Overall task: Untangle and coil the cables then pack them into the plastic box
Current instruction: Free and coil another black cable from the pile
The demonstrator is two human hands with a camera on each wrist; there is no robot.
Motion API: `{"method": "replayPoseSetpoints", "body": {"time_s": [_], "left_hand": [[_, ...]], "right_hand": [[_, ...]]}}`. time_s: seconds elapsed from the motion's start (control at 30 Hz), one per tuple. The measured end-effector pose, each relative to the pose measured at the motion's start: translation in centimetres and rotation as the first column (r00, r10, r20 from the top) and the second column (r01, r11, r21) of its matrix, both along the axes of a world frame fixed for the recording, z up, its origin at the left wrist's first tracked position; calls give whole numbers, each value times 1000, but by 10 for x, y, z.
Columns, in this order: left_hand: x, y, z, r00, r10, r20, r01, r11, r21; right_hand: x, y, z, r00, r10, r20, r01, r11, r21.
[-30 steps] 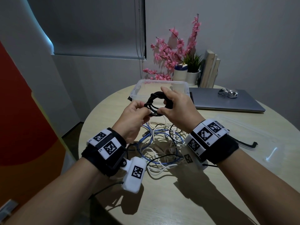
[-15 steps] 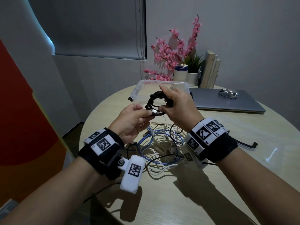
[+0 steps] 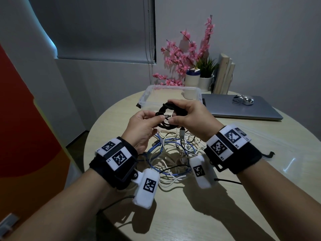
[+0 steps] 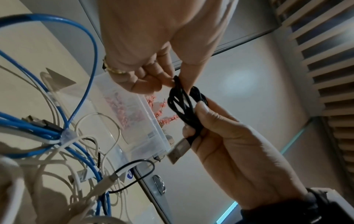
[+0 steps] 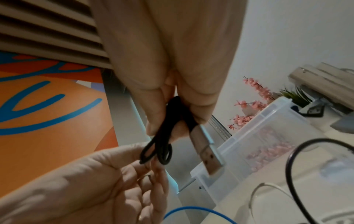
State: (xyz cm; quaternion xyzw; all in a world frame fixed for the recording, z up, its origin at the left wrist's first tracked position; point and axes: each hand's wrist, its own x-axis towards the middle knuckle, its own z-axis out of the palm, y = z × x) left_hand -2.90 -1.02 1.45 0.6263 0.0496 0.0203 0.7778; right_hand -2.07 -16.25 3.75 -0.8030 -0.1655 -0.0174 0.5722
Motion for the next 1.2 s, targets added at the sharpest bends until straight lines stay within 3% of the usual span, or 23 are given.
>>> {"method": "replayPoseSetpoints", "body": {"time_s": [0.13, 0.27, 0.4, 0.5, 0.57, 0.7, 0.8, 0.9, 1.03, 1.2], "left_hand": [[0, -2, 3, 998, -61, 25, 61, 998, -19], [1, -4, 6, 985, -172, 9, 170, 959, -227], [3, -5, 6, 989, -142, 37, 147, 946, -289], [5, -10, 5, 994, -27, 110, 52, 972, -231], [5, -11, 3, 983, 29, 179, -10, 994, -106], [3, -12, 1, 958, 54, 283, -87, 990, 108], [5, -13, -1, 962, 63, 266, -114, 977, 180], [4, -15, -6, 977, -18, 212, -34, 970, 242], [2, -17, -8, 971, -198, 131, 174, 970, 171], [2, -18, -5, 963, -194, 185, 168, 975, 146]], "right_hand": [[-1, -1, 0, 999, 24, -42, -17, 986, 166], [-3, 1, 0, 999, 30, -34, -21, 972, 236], [-4, 0, 1, 999, 38, -36, -27, 964, 264], [-6, 2, 2, 998, 53, -45, -41, 970, 238], [-7, 3, 2, 996, 69, -55, -56, 976, 211], [-6, 5, 3, 997, 39, -69, -23, 976, 219], [-5, 7, 2, 997, 30, -70, -13, 973, 231], [-4, 8, 0, 998, -7, -61, 24, 958, 284], [-2, 4, -1, 997, -23, -72, 46, 944, 328], [-4, 3, 2, 997, -5, -74, 32, 932, 361]]}}
